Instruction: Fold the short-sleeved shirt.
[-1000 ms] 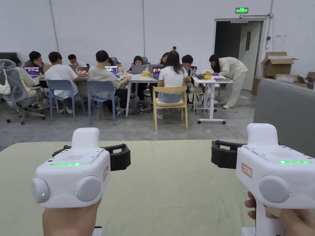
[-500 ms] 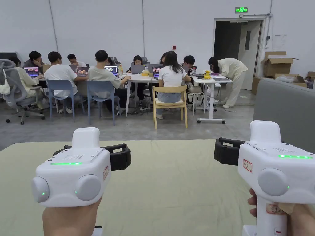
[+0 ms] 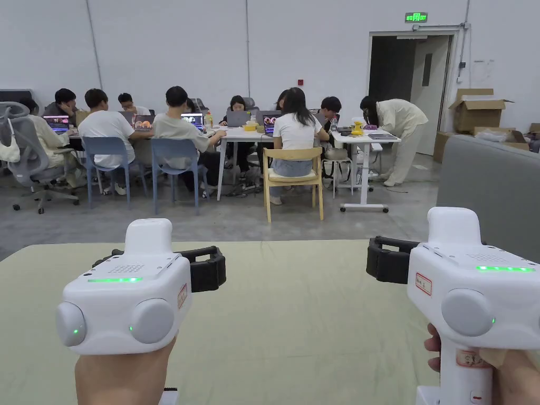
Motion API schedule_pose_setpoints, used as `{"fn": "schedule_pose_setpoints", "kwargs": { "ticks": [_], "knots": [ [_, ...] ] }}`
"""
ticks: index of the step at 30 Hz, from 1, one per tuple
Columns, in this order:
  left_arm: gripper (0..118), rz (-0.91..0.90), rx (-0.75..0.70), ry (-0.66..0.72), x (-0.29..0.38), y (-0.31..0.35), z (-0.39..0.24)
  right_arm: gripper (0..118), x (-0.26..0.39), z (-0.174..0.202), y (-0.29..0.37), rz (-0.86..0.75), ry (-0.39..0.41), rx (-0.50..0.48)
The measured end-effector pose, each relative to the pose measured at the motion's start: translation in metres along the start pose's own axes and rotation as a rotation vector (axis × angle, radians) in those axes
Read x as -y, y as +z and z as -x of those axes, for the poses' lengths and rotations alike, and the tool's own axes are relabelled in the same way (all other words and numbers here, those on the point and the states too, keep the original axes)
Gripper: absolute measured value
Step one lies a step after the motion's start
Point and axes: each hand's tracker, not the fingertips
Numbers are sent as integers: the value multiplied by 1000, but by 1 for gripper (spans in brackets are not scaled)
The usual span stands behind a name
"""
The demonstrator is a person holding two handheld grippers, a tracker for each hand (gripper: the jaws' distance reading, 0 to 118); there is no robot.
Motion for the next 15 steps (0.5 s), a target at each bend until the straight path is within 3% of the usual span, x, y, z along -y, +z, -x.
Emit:
{"fn": "schedule_pose_setpoints", "kwargs": {
  "ticks": [8,15],
  "knots": [
    [118,4,-1,7,0,0,1,118,3,9,1,-20,41,37],
    [118,5,-3,8,0,0,3,118,2,7,1,-10,27,13]
  ]
}}
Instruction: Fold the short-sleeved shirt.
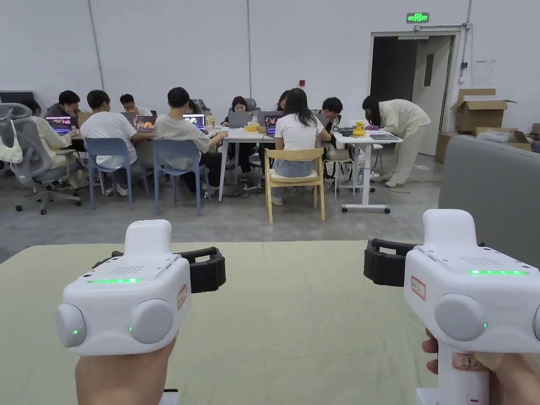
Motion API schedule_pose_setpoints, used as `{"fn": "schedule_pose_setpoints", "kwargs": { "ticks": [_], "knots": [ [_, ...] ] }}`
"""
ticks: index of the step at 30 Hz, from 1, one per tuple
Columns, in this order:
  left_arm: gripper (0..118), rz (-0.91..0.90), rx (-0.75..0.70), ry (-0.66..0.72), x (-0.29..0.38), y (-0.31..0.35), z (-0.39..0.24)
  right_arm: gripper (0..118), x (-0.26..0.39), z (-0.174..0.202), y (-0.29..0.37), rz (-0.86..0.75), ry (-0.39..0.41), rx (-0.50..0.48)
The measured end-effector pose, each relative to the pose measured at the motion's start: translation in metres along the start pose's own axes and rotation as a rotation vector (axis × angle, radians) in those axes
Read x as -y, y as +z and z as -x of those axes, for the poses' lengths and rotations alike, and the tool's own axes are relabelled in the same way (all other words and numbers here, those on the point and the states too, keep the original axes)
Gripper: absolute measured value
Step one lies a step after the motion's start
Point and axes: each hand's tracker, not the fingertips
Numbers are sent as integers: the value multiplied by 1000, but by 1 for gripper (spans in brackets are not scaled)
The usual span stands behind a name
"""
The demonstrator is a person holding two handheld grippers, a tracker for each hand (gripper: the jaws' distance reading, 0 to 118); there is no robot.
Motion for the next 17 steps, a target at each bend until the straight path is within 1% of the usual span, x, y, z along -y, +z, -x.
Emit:
{"fn": "schedule_pose_setpoints", "kwargs": {
  "ticks": [17],
  "knots": [
    [118,11,6,10,1,-2,0,118,-1,1,-1,8,3,-14]
  ]
}}
